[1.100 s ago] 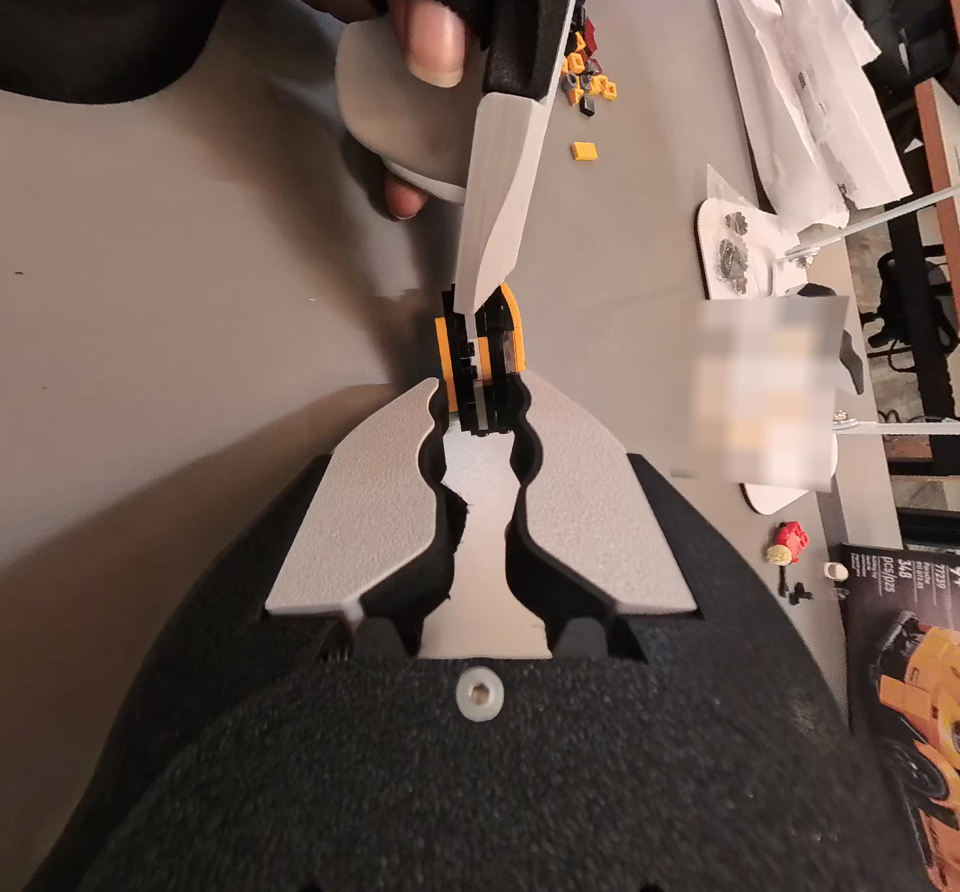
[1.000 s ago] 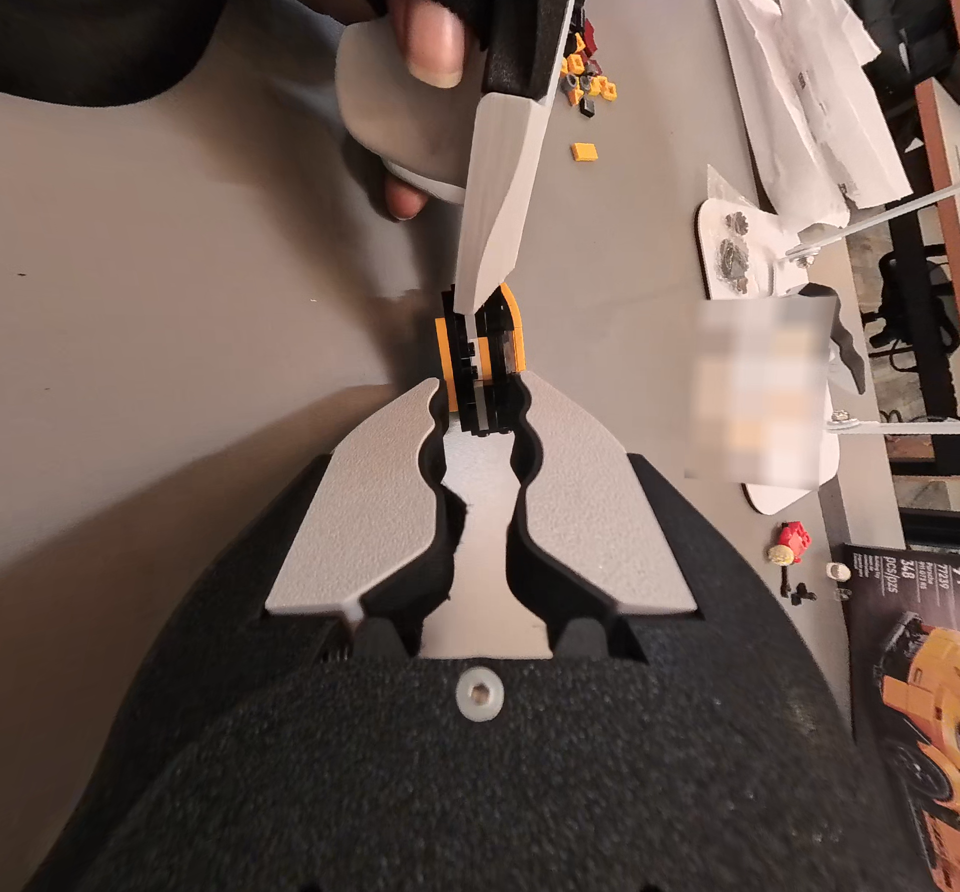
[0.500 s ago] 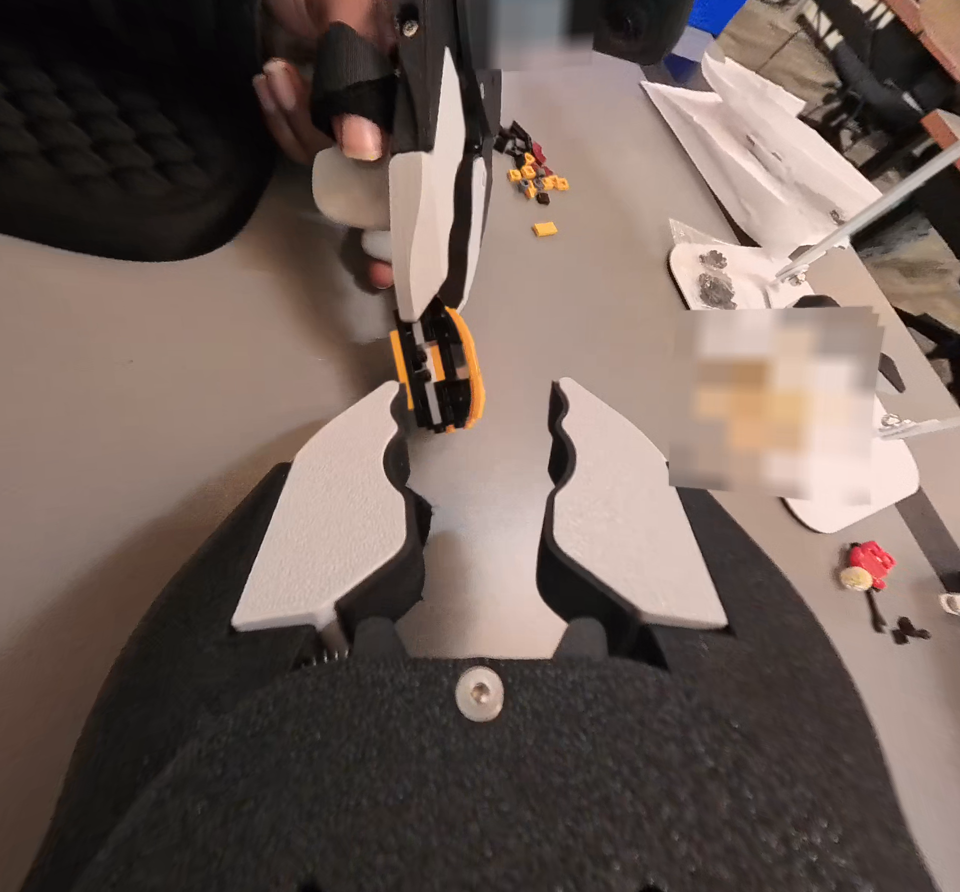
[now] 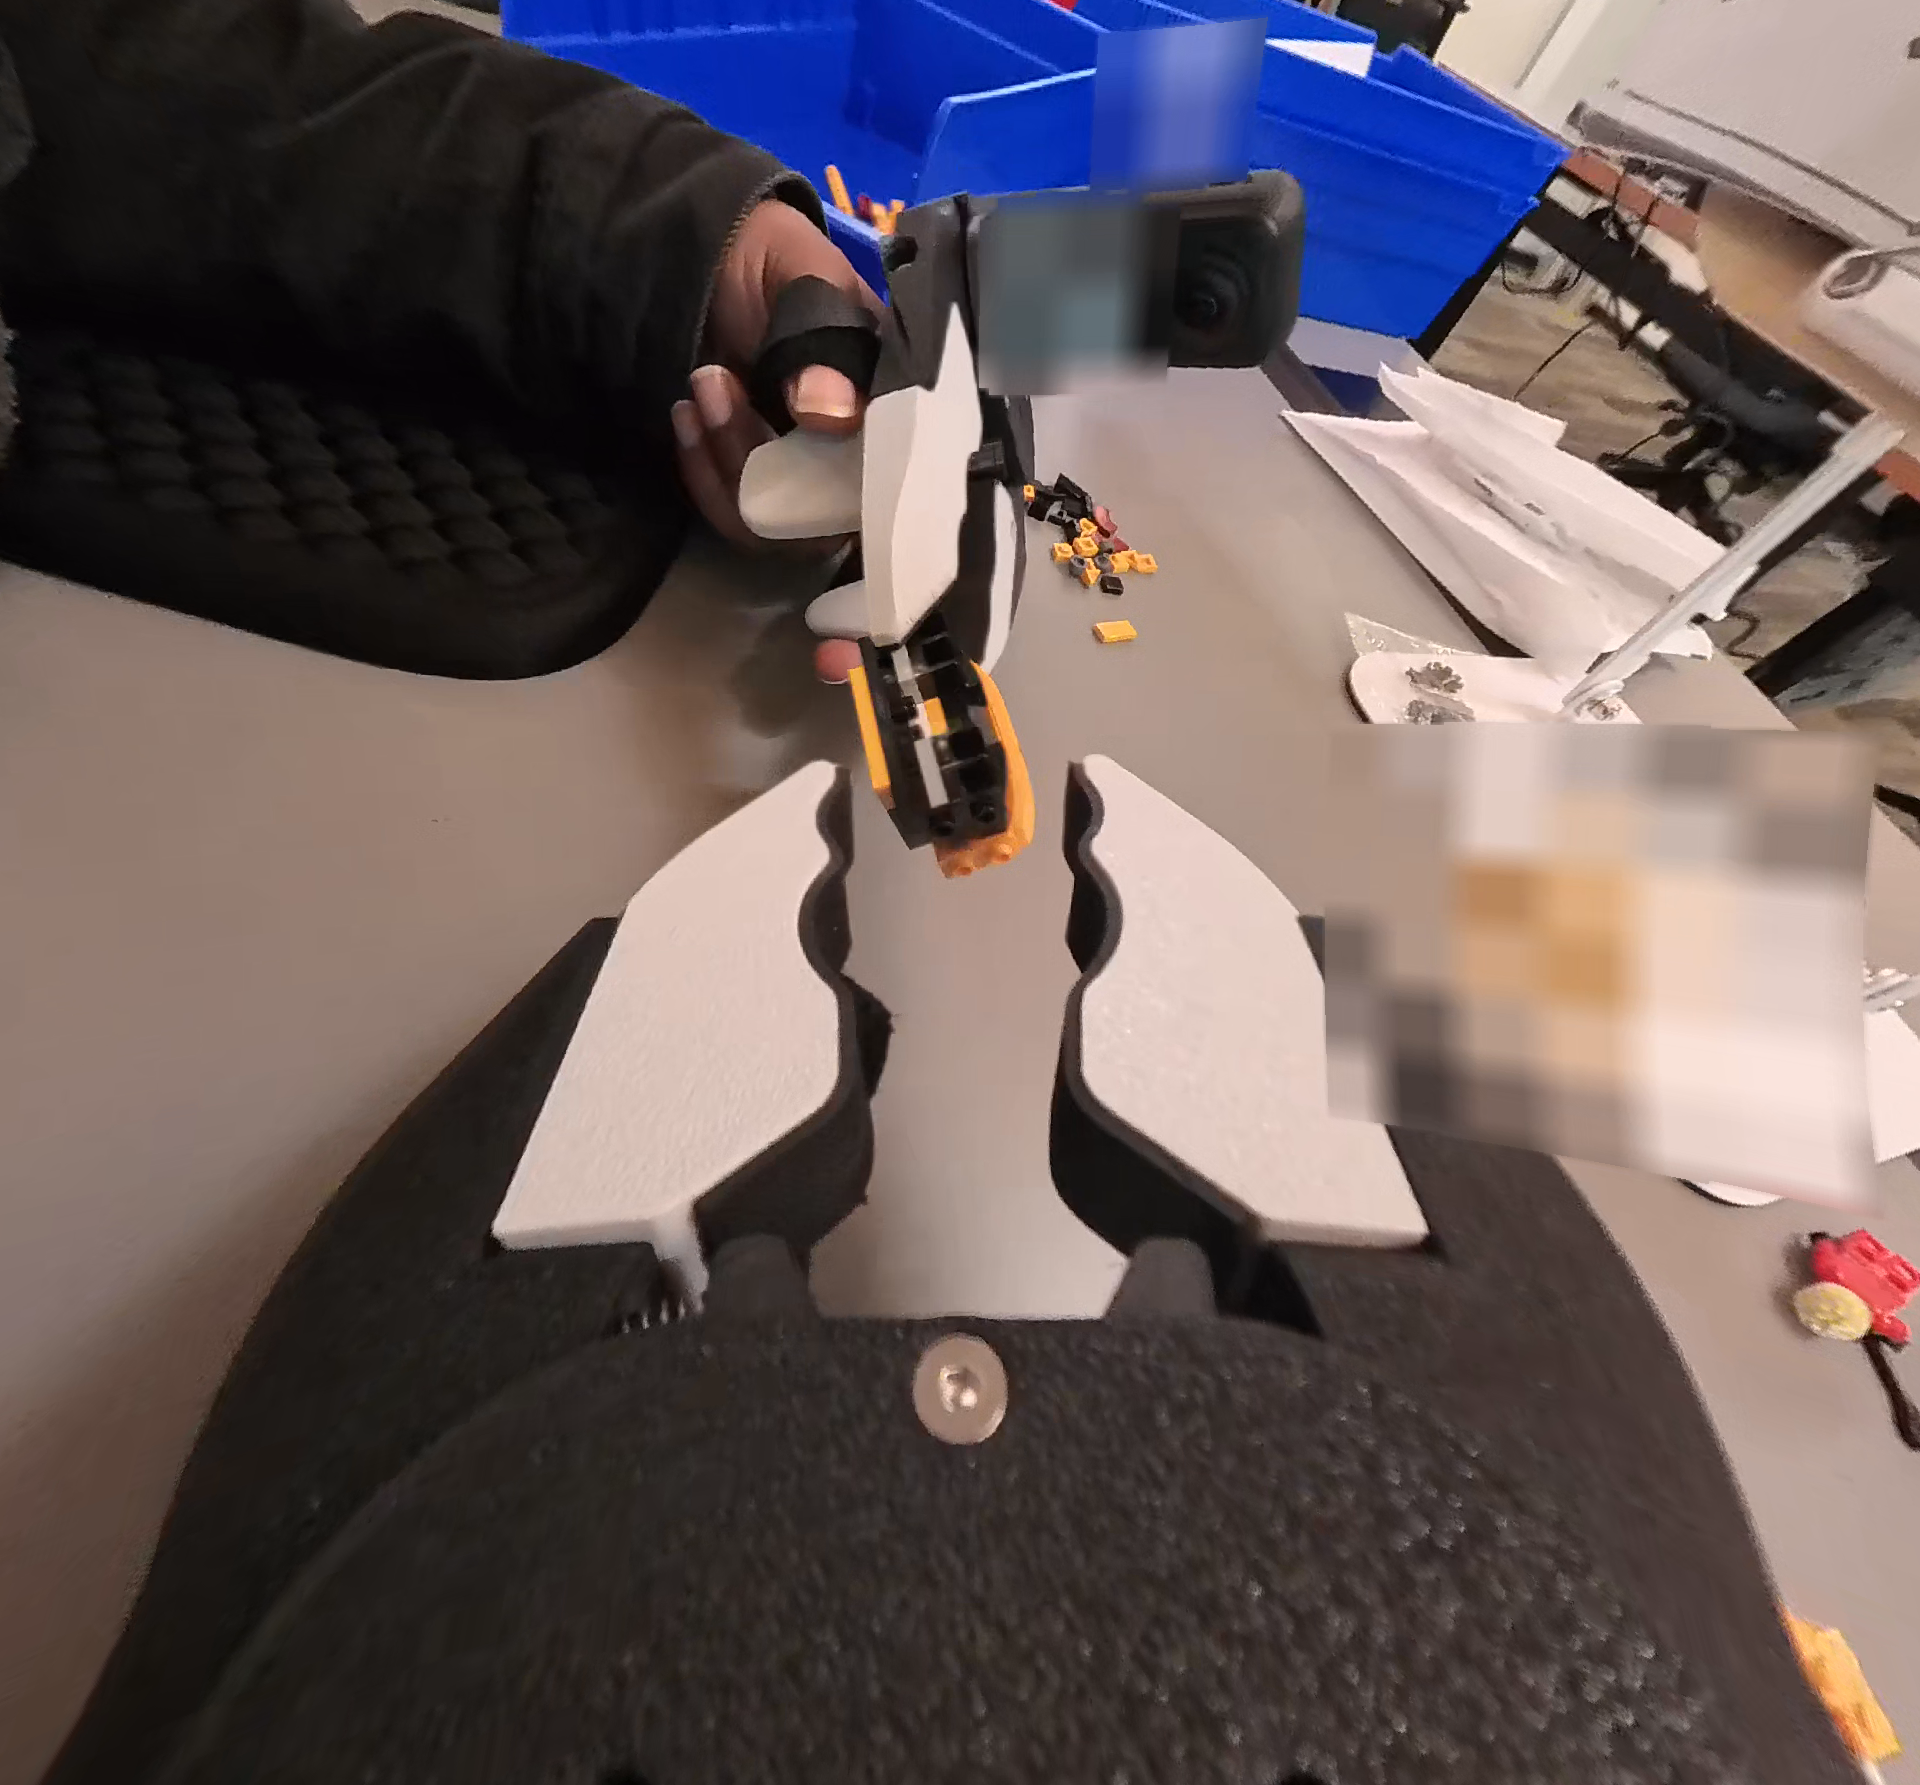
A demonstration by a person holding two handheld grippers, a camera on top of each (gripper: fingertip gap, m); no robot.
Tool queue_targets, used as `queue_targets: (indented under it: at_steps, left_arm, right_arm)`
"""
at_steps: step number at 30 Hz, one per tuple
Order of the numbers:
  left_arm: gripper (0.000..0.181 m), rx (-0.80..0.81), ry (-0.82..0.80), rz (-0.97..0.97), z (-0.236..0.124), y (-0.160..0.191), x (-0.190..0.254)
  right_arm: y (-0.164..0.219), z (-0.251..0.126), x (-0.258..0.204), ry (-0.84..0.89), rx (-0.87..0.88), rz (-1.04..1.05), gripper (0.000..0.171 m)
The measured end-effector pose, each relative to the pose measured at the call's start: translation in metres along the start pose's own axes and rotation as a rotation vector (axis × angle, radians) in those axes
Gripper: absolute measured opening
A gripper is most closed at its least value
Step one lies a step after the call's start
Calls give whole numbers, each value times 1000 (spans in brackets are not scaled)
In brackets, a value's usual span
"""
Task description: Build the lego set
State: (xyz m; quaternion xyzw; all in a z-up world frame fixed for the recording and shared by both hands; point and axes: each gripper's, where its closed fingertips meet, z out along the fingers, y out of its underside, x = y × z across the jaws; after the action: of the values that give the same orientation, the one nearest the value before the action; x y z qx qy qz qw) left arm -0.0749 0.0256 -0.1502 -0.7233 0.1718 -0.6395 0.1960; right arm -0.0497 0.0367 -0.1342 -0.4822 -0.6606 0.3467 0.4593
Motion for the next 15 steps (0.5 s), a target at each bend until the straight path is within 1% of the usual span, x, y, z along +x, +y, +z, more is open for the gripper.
queue_targets:
  at_steps: [2,10,15]
  left_arm:
    - [25,1,-8,-6,0,0,-1]
    - [25,10,-15,-38,0,0,-4]
    - [25,7,-24,-53,1,0,-6]
  right_arm:
    - [1,2,-2,1,-6,-17,35]
    - [9,7,-4,-2,-35,-18,35]
    - [10,8,-5,9,-38,-52,32]
